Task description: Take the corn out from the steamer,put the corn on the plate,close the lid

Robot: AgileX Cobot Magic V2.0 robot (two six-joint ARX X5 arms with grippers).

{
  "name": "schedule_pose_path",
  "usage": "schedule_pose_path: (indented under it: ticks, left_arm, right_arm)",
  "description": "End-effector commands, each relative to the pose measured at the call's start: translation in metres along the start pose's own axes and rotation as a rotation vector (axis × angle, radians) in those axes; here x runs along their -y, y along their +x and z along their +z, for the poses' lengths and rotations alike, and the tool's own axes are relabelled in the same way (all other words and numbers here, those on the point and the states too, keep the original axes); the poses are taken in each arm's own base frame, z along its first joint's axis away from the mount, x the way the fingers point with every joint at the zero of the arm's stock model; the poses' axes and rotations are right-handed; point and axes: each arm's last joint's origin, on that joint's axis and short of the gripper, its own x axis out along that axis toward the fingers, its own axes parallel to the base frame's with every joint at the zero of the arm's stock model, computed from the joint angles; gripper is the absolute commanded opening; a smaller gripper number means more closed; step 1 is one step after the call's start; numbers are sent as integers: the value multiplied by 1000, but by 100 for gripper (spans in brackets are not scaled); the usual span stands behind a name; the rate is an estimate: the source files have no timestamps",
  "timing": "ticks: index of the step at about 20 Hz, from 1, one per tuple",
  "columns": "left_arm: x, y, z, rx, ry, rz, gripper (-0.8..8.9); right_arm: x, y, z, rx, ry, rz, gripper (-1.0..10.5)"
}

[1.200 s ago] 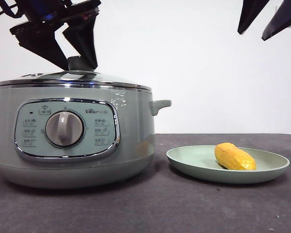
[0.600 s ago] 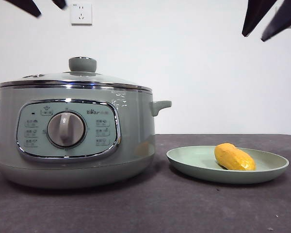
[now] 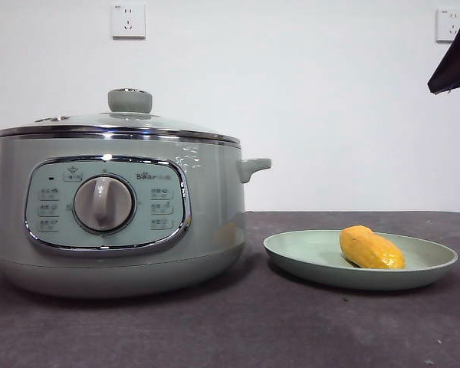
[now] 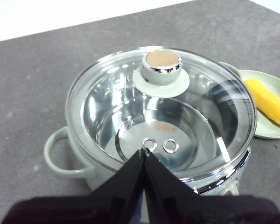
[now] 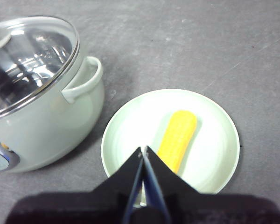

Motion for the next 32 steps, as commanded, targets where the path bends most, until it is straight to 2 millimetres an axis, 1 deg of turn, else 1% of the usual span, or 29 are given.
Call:
schedule_pose_path:
  ticks: [1,3,9,12,14,15,17,19,21,22,24,28,30,32]
  left_arm:
    - [0,1,-5,-50,1,-3,-3]
    - [0,3,-8,-91,6,-1,-3]
    - [1,8,-9,-117,9,1,-3]
    - [1,7,-10,-123,19,-11,-3]
    - [-3,-7,-10,-66,87,32,-3]
    - [-6,-16,-12,-13,102,50,-3]
    - [-12,-27,-18,123,90,106,-3]
    - [-19,-29,-31,256,52,196,-3]
    - [-26,-21,-48,338,27,286,-3]
    - [-30,-14,-59,357,17,317,-3]
    - [-38,1,-78,346,0,362,-3]
    - [-49,22,-113,246,-75,419,-3]
    - [-51,27,-124,217,-100,423,-3]
    - [-50,30,-132,217,-104,412,-3]
  right_arm:
    - [0,0,-1,5,17,-1,2]
    - [0,0,-1,5,17,-2,2]
    - [0,0,-1,6,17,-2,2]
    - [0,0,-1,6,17,-2,2]
    - [0,0,-1,6,17,-1,2]
    - [0,0,-1,6,17,-1,2]
    - [0,0,-1,6,17,-2,2]
    - [0,0,-1,6,17,-2,2]
    - [0,0,-1,6,17,-2,2]
    - [0,0,-1,6,17,-2,2]
    - [0,0,-1,6,17,-2,2]
    - [0,0,-1,6,17,-2,2]
    - [0,0,-1,6,17,-2,2]
    - [0,0,-1,6,17,-2,2]
